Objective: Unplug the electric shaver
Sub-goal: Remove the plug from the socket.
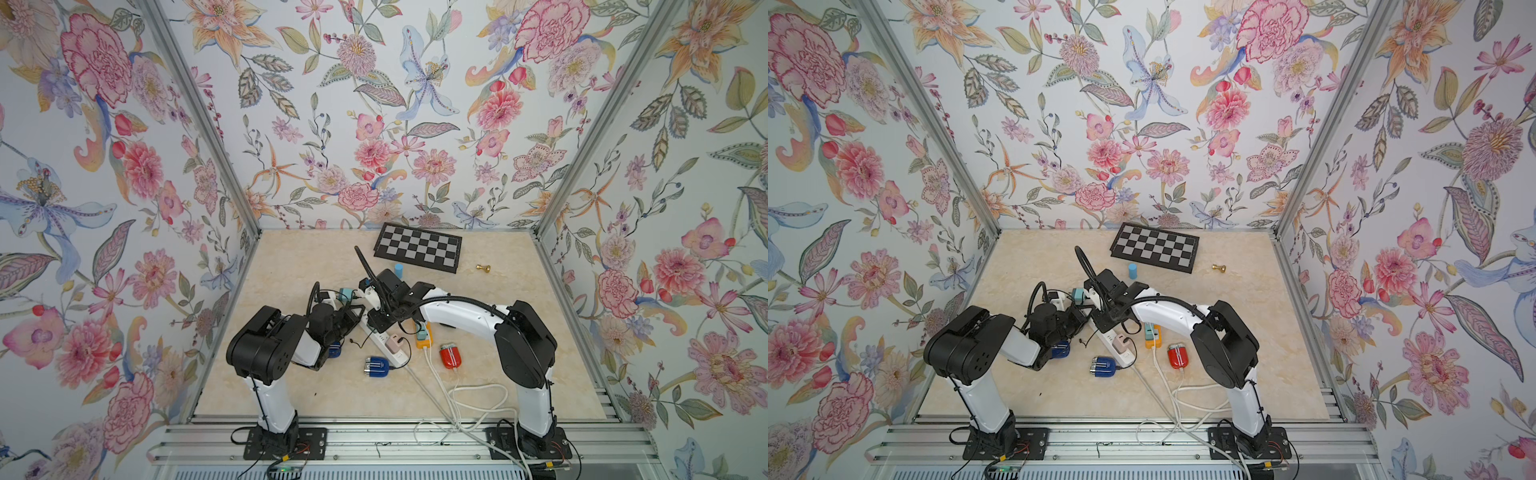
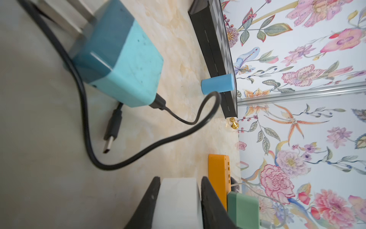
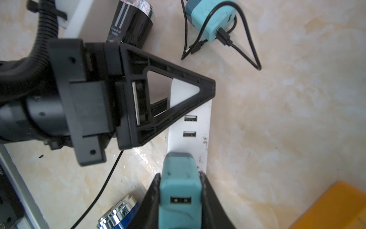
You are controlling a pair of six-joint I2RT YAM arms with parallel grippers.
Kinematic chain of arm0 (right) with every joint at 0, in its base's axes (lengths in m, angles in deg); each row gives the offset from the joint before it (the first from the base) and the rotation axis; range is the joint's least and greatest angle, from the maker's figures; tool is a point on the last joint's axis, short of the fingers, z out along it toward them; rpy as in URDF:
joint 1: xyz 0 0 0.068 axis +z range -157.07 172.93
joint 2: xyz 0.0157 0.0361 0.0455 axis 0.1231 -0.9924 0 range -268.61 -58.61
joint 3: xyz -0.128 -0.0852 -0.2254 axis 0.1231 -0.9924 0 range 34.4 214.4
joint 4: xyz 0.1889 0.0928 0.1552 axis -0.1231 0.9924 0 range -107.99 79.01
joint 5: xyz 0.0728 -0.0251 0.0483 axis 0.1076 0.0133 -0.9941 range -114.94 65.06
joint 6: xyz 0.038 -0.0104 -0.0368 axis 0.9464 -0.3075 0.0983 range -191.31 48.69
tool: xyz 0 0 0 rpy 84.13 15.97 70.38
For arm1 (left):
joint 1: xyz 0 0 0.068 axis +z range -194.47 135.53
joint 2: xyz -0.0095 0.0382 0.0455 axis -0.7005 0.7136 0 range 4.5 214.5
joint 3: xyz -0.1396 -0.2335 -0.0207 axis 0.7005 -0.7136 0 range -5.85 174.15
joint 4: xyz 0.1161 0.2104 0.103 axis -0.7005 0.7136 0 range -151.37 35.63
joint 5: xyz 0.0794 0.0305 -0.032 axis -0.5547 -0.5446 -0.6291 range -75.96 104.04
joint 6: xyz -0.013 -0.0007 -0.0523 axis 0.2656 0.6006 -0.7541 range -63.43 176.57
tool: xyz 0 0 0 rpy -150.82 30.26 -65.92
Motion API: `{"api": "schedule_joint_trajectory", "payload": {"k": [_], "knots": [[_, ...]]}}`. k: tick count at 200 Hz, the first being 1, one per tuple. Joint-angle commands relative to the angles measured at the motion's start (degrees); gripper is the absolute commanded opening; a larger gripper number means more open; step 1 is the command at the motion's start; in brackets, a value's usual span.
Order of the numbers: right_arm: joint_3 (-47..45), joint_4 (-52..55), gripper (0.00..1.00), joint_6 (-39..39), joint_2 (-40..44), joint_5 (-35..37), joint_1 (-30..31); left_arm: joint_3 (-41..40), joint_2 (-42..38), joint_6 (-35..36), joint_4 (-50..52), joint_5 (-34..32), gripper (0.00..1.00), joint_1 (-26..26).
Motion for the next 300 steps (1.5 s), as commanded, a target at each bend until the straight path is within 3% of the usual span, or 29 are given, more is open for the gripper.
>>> {"api": "schedule_joint_trajectory", "payload": {"k": [1,38,78,124,188,266,284,300], "knots": [[1.25,-2.77,0.11,-0.81,1.8,-0.3,0.67,0.62,0.76,3.36,-1.72,0.25,0.21,-0.8],[1.21,-2.68,0.1,-0.62,2.36,0.58,-0.02,0.62,-1.35,5.38,2.5,-1.67,0.0,-1.24],[1.45,-2.61,0.09,-0.36,2.66,-0.66,-0.27,0.96,-2.92,6.15,5.54,-4.06,0.0,-1.49],[2.75,-2.59,0.06,-3.18,3.74,4.56,3.42,2.86,-3.77,7.91,9.92,-5.81,0.0,-2.24],[1.16,-3.13,0.04,2.92,3.39,-9.01,-4.95,0.9,-4.01,7.93,6.29,-6.14,0.0,-2.44],[0.89,-3.03,0.0,-7.5,5.41,18.43,5.34,4.96,-2.93,8.35,11.85,-7.1,0.0,-3.45],[0.44,-3.16,0.0,-5.63,5.67,14.36,3.08,4.91,-2.47,8.53,11.79,-6.93,0.0,-3.78],[-1.37,-4.87,0.01,-2.47,6.62,5.02,-0.64,3.88,-2.36,8.21,10.35,-6.89,0.0,-3.81]]}}
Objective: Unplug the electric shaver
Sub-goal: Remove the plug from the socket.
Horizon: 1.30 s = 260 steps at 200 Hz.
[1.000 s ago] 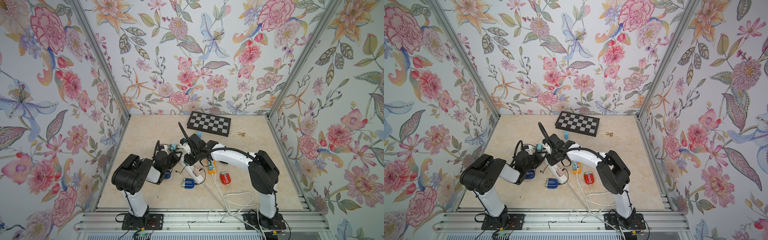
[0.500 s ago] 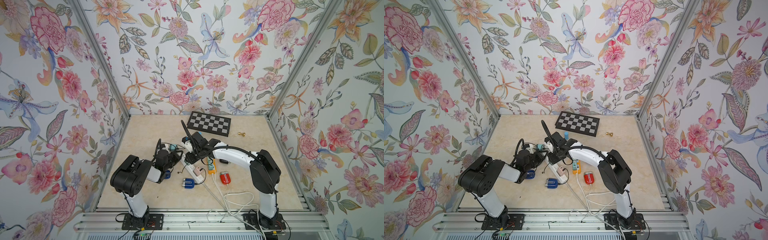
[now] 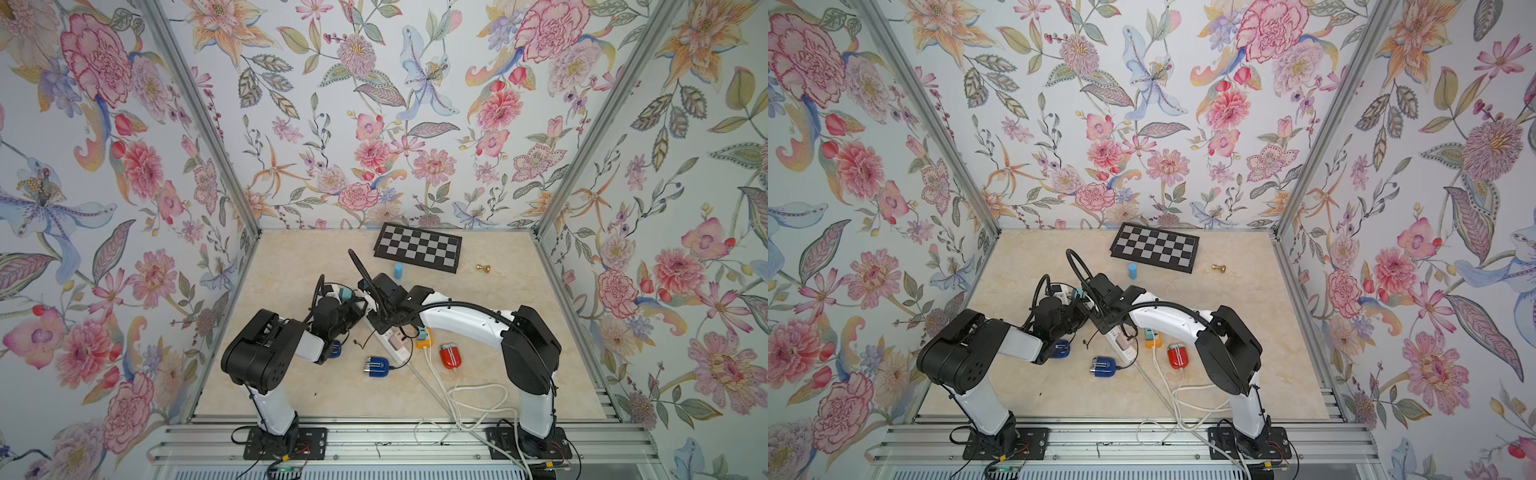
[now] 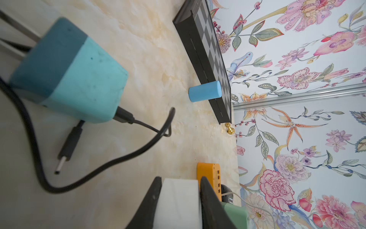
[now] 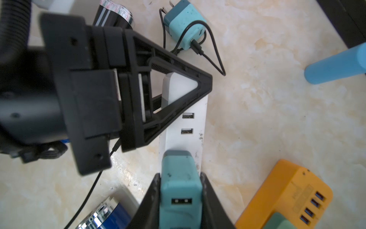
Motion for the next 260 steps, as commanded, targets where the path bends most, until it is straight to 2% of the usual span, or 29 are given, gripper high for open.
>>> {"api": "schedule_joint_trajectory", "payload": {"k": [1,39,61,79,109,141,155,167,193,214,239,260], "knots": [[-1.38,-6.62,0.01,-0.74,4.44,-7.32,-3.35,-0.11,1.23,6.01,2.74,-2.49,0.0,-1.1],[-6.67,-14.75,0.02,5.75,6.02,-26.75,-11.18,-1.6,0.7,5.73,1.54,-3.07,0.0,-1.28],[-6.75,-14.85,0.01,5.31,5.25,-27.28,-10.88,-1.41,0.61,5.79,1.66,-3.44,0.0,-1.5],[-7.0,-14.59,0.0,3.68,5.87,-21.85,-8.64,-0.88,0.61,5.82,2.37,-3.87,0.0,-1.69],[-4.37,-10.17,0.0,-4.16,6.14,-5.06,-1.63,0.11,1.22,5.77,3.47,-4.16,0.0,-2.06],[-3.77,-8.63,0.0,-5.89,5.42,6.47,2.01,0.72,1.84,5.77,3.73,-4.02,0.0,-2.28],[-3.65,-8.61,0.0,-7.1,5.51,7.86,2.37,0.75,1.88,5.81,3.65,-3.8,0.0,-2.32],[-3.68,-8.6,0.0,-6.15,5.75,4.27,1.06,0.73,1.8,6.15,3.64,-3.63,0.0,-2.28],[-4.91,-10.58,0.0,-0.62,6.42,-13.07,-5.48,0.11,1.4,6.38,3.07,-3.45,0.0,-2.33],[-6.57,-13.58,0.0,0.19,7.26,-22.36,-8.82,-0.59,1.48,6.17,1.75,-3.45,0.0,-2.35],[-6.48,-14.45,0.0,1.77,6.67,-28.13,-11.2,-0.73,1.84,5.95,0.93,-3.56,0.0,-2.36],[-6.82,-14.6,0.0,2.26,6.64,-27.07,-11.8,-0.57,1.93,6.08,0.81,-3.53,0.0,-2.39]]}}
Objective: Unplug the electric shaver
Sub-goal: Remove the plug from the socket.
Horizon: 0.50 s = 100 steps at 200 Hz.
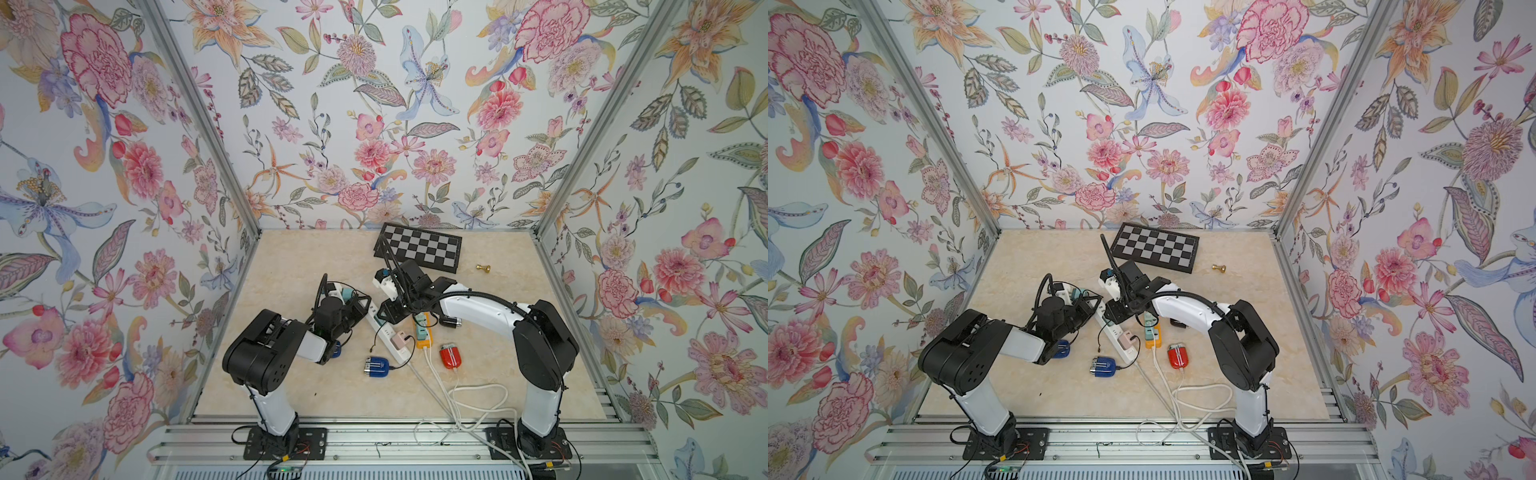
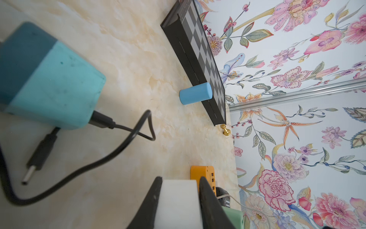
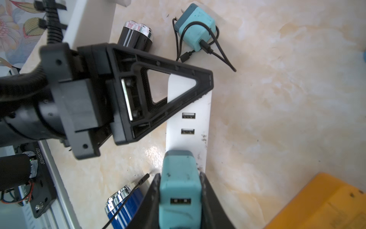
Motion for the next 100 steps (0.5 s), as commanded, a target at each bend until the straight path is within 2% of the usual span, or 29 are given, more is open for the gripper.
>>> {"api": "schedule_joint_trajectory", "payload": {"k": [1,26,37,49,76,100], "knots": [[0.45,-7.01,0.0,0.81,3.23,-3.28,-1.47,-0.86,1.93,5.49,2.96,-1.37,0.0,-0.56],[-0.06,-8.27,0.0,1.72,2.46,-6.98,-2.24,-0.7,2.19,5.8,2.59,-1.11,0.0,-0.54],[-0.01,-8.42,0.0,2.45,2.1,-6.29,-2.43,-0.48,2.44,5.74,2.79,-1.02,0.0,-0.55],[0.09,-7.92,0.0,1.86,2.63,-1.15,-1.43,-0.32,2.54,5.71,3.15,-1.17,0.0,-0.55],[-0.03,-6.61,0.0,-1.72,4.69,15.35,3.34,0.05,2.55,5.53,3.49,-1.54,0.0,-0.56],[0.16,-6.11,0.0,-5.25,4.86,23.83,7.47,1.2,2.69,6.03,5.04,-1.33,0.0,-0.6]]}}
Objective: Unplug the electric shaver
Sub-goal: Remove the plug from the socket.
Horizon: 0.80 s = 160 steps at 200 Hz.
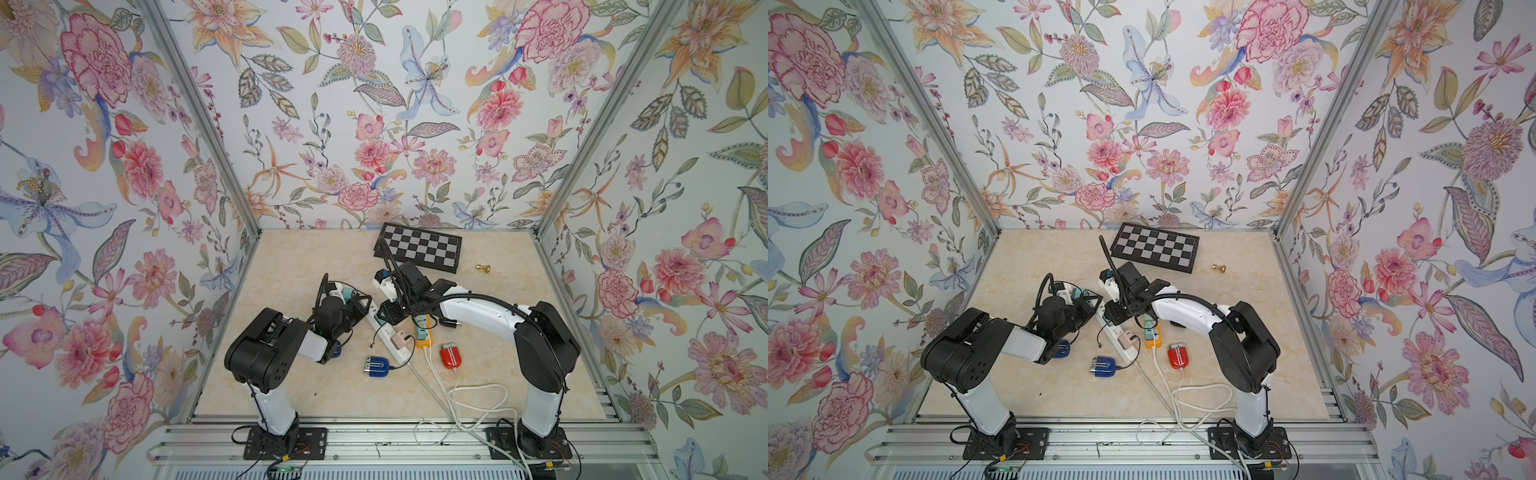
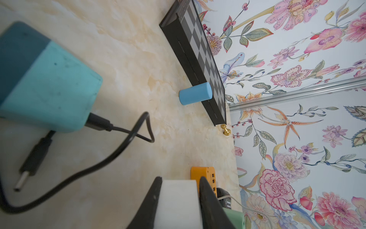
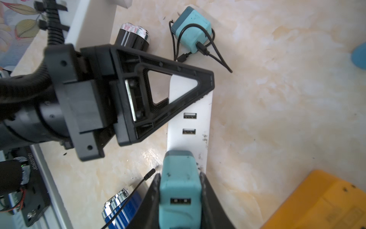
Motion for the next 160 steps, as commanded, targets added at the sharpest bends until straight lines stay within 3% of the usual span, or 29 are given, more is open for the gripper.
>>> {"api": "schedule_joint_trajectory", "payload": {"k": [1,15,34,79,107,127,160], "knots": [[1.09,-5.17,0.0,-4.76,3.59,13.51,3.09,0.62,1.83,5.83,5.19,-1.33,0.0,-0.55],[1.18,-5.05,0.0,-5.39,3.79,15.27,3.75,1.08,1.94,6.1,5.7,-1.07,0.0,-0.56],[1.07,-5.01,0.0,-4.69,4.23,11.86,2.55,1.46,1.93,6.7,6.2,-0.7,0.0,-0.49],[-0.22,-6.13,0.0,3.67,4.43,-8.65,-6.79,0.36,1.47,7.27,4.9,-0.32,0.0,-0.41],[-0.98,-7.89,0.0,6.27,2.59,-17.39,-10.07,-0.1,1.23,6.93,3.95,-0.26,0.0,-0.6],[-0.82,-7.94,0.0,6.69,2.31,-16.7,-9.79,-0.19,1.04,6.98,4.03,-0.6,0.0,-0.49],[0.53,-6.31,0.0,-0.46,5.16,-1.44,-2.44,-0.12,1.92,6.57,3.71,-1.0,0.0,-0.51]]}}
